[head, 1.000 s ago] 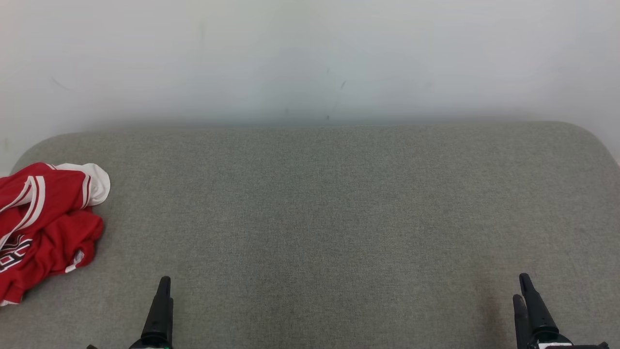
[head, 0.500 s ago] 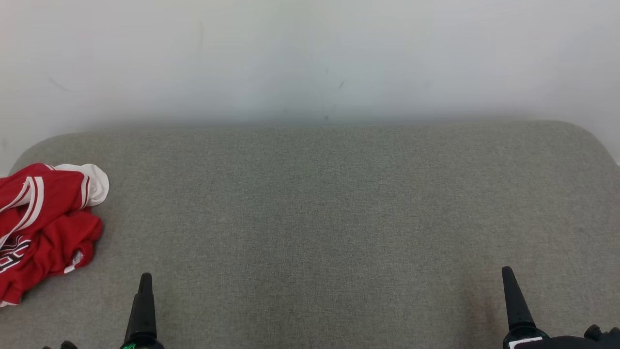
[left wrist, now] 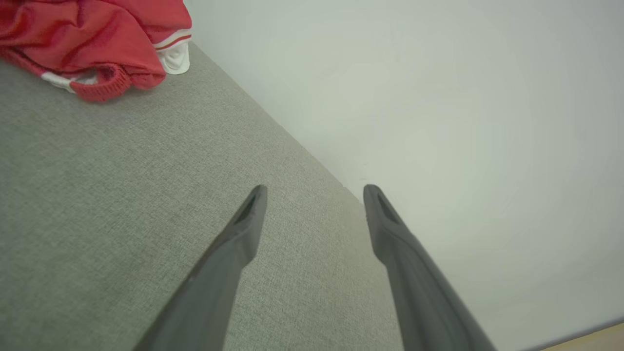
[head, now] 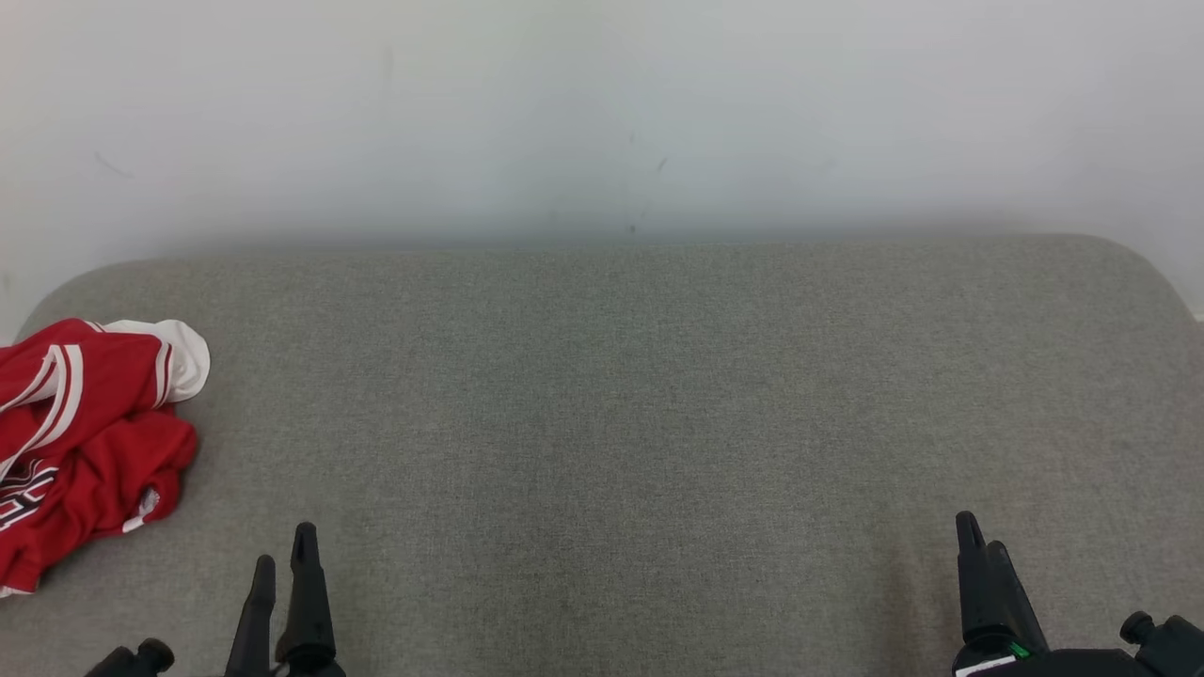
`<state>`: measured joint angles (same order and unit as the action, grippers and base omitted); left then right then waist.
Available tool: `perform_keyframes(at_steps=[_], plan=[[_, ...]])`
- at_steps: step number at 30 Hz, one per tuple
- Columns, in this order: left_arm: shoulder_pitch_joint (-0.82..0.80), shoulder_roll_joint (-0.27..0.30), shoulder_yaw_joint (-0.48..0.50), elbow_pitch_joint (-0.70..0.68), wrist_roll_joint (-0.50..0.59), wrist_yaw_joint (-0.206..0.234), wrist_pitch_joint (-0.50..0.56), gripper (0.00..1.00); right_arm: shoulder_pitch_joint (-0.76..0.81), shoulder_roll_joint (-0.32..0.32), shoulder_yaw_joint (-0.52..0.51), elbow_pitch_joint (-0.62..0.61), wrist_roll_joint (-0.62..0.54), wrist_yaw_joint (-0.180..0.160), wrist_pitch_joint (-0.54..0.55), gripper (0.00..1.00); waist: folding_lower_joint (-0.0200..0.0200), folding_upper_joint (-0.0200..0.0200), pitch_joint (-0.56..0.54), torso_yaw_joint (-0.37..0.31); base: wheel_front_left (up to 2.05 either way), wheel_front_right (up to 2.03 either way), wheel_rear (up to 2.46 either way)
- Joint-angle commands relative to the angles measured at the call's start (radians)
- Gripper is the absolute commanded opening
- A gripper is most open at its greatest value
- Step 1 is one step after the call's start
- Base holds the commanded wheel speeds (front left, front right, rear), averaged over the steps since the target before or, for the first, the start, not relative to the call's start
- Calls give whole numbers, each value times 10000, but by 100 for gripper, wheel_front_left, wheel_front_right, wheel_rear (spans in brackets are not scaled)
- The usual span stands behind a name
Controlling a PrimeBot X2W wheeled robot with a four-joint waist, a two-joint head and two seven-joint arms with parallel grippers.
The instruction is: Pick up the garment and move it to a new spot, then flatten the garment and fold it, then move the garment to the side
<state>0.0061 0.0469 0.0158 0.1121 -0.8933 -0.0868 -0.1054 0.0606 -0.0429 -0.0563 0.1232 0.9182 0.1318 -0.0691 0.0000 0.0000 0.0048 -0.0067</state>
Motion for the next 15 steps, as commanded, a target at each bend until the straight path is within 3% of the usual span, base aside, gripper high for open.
perform_keyframes(at_steps=[1,3,15], plan=[[67,38,-19,-185,402,47,-84,100,-207,-68,35,-85,-300,-8,-95,100,0,0,-5,-3,0,0,0],[81,39,-145,-232,1199,154,-167,100,-198,-70,41,-68,-889,-9,-198,100,0,0,-27,-8,0,0,0],[188,43,-404,-290,3368,424,-474,100,-248,-76,80,151,-3156,-11,-587,100,0,0,-89,-32,0,0,0]])
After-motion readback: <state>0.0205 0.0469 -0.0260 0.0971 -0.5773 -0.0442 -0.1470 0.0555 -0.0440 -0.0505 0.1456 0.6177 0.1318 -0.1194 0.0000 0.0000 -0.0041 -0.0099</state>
